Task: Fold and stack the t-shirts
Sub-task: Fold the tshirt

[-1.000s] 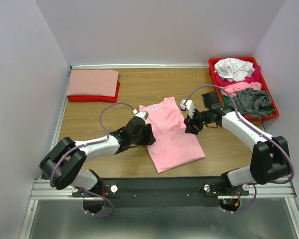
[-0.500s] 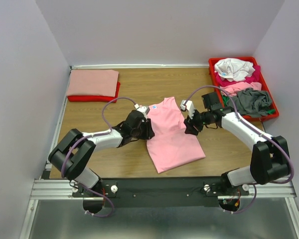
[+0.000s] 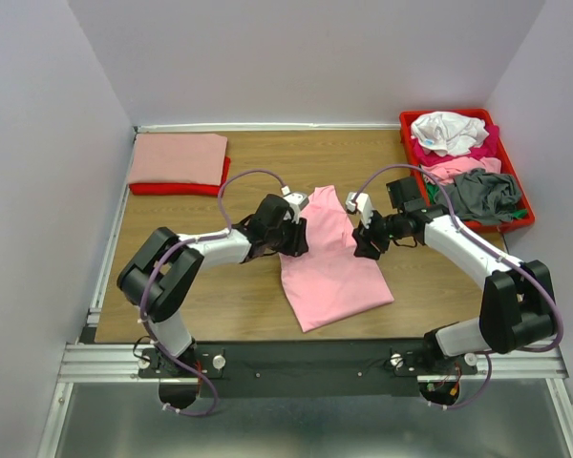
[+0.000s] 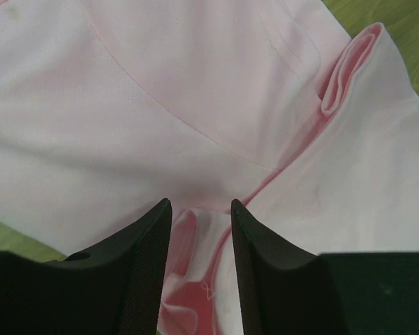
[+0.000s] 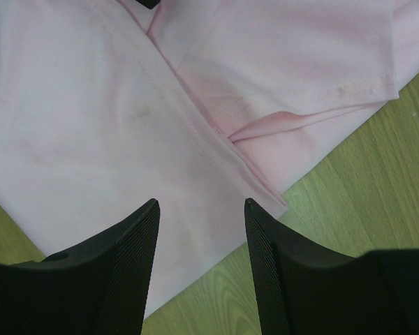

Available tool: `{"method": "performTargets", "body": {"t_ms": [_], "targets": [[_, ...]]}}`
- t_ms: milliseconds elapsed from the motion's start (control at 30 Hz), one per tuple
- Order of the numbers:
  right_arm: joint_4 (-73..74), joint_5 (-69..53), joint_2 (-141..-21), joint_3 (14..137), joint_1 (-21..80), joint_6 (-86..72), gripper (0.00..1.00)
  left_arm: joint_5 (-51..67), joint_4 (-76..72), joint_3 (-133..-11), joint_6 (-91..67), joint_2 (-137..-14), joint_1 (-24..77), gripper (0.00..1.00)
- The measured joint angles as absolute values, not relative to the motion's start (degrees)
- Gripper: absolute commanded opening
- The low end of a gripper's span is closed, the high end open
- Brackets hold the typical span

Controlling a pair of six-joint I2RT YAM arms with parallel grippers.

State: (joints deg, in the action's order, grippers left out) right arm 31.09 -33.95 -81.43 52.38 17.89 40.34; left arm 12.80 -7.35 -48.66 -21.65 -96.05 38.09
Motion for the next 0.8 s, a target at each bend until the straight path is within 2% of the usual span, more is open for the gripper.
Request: {"method": "performTargets", "body": {"t_ms": [200,500,733,800], "targets": [[31.07,-34.06,-81.43,52.31,17.54,40.34,0.59,13.5,-3.95,-51.03,-19.49,-99.59,37.98,0.46],[31.07,-34.2,-81.43,52.18,17.52,40.34,0.59,13.61,-0.45,-51.99,-17.72,-99.42,37.98,0.29],[31.07,-34.2,-81.43,52.1,17.34,40.34,0.59,14.63,1.15,-52.07,-16.88,-99.04,37.98,0.29],[31.07,-34.22,-81.43,52.1,17.23,40.34,0.59,14.76,1.93,-52.07,-16.88,-98.48,37.98,0.22]]}}
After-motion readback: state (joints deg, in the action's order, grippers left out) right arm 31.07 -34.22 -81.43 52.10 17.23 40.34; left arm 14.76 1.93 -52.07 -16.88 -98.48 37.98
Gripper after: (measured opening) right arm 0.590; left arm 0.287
